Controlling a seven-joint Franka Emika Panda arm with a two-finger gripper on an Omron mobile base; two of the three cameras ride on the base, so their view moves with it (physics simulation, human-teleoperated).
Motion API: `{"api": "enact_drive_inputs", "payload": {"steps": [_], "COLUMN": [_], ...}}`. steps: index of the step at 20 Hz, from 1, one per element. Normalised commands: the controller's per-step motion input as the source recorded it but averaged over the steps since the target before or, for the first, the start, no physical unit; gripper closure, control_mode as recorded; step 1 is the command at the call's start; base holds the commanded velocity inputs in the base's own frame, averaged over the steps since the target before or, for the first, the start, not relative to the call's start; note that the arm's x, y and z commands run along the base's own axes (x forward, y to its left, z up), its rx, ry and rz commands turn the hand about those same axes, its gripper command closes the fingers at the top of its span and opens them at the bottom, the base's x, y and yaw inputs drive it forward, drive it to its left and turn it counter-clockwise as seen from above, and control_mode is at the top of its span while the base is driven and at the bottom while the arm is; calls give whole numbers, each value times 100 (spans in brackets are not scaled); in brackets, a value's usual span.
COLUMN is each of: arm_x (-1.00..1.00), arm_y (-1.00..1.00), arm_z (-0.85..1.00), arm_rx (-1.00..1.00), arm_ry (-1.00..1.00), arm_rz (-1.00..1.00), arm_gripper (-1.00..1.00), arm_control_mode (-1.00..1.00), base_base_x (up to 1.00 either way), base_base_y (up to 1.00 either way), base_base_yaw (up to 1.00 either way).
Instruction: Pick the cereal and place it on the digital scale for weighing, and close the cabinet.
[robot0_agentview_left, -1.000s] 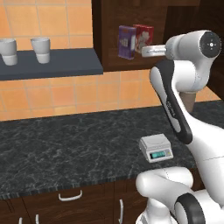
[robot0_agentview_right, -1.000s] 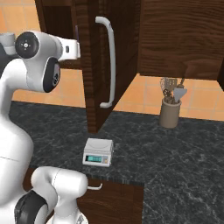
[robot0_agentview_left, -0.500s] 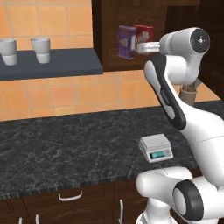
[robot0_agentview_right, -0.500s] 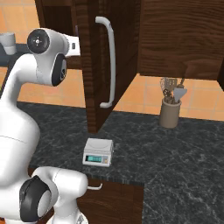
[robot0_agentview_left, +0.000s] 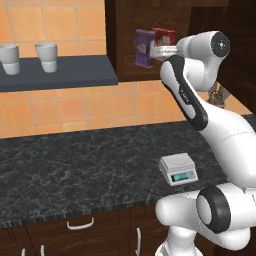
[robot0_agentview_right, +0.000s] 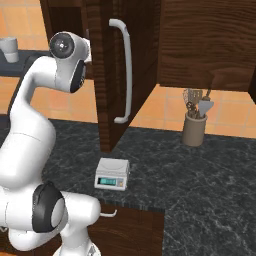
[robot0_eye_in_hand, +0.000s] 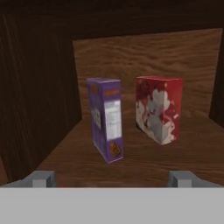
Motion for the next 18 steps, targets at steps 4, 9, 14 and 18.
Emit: {"api": "enact_drive_inputs", "payload": {"steps": [4,9,14,18], "arm_x": [51,42,29,31], "arm_y": [6,0,5,1], "arm_z": [-12,0,0,0], "arm_rx": [1,0,0,0], "arm_ry": [0,0,0,0], "arm_rz": [2,0,2,6], "arm_gripper": [-100,-100,-100,-100], "arm_control_mode": [-100,-100,-100,-100], "base_base_x": [0,0,0,0], "base_base_y": [0,0,0,0], "base_base_yaw": [0,0,0,0]}}
